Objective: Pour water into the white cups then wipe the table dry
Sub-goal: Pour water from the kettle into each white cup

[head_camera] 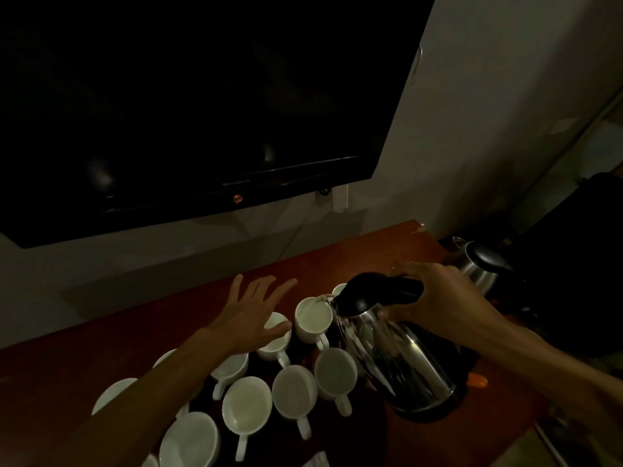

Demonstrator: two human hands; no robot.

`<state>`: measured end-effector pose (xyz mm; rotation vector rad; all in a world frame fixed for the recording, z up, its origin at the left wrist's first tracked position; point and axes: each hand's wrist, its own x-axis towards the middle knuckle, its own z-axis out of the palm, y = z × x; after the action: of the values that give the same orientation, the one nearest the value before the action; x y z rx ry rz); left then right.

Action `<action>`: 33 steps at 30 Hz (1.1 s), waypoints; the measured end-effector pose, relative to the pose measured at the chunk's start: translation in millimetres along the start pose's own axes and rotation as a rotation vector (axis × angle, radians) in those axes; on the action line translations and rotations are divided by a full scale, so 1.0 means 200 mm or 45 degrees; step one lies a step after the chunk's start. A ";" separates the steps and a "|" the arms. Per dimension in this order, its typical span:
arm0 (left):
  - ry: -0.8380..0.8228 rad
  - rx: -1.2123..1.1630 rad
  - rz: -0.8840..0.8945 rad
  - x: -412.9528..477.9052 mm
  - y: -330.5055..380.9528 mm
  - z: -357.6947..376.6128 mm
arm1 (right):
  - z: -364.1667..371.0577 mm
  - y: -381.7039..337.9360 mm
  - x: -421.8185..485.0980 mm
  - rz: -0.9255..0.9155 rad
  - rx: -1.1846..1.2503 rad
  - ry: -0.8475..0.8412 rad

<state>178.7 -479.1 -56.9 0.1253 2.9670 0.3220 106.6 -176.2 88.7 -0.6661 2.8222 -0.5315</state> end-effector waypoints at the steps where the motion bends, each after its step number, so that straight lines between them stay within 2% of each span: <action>1: -0.005 0.004 -0.002 0.00 0.00 0.00 | 0.00 0.00 0.00 0.004 0.004 -0.008; 33: -0.007 0.007 -0.041 -0.02 -0.06 0.07 | -0.01 0.01 0.02 -0.017 -0.084 -0.084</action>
<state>184.7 -487.7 -71.5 0.0783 2.9610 0.3093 102.3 -175.4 89.0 -0.7022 2.7856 -0.4125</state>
